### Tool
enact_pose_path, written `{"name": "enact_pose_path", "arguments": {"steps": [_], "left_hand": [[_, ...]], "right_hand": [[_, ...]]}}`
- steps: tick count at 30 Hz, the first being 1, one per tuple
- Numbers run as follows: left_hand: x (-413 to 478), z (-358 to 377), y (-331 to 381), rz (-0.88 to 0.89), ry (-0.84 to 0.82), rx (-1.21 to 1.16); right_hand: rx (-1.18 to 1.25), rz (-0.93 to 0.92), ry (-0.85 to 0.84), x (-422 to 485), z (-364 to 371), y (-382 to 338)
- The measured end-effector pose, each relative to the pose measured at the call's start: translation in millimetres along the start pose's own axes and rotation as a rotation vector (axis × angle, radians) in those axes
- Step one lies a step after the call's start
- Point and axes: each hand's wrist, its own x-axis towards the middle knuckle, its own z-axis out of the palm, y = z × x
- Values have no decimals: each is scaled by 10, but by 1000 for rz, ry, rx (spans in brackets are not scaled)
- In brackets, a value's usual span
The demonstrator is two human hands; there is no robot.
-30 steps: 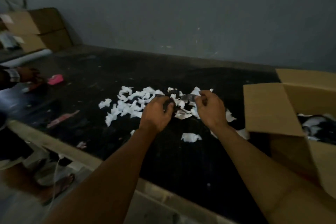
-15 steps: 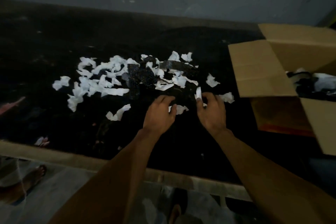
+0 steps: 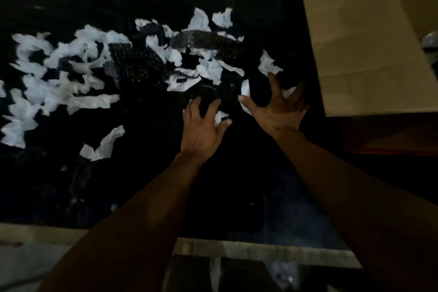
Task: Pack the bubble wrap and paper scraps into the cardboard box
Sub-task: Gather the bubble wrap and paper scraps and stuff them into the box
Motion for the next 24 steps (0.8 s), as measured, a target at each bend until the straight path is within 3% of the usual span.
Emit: {"name": "enact_pose_path", "arguments": {"steps": [4, 10, 15, 18, 22, 24], "left_hand": [[161, 108, -100, 57, 36, -95], [162, 155, -163, 85, 88, -162], [162, 48, -145, 162, 144, -182], [404, -103, -32, 210, 219, -174], [947, -252, 89, 301, 251, -111], [1161, -189, 51, 346, 161, 20]], "right_hand": [[-135, -77, 102, 127, 322, -49], [-310, -348, 569, 144, 491, 84], [-328, -351, 381, 261, 544, 151], [-66, -280, 522, 289, 449, 118], [385, -132, 390, 518, 239, -141], [196, -148, 387, 606, 200, -246]]}}
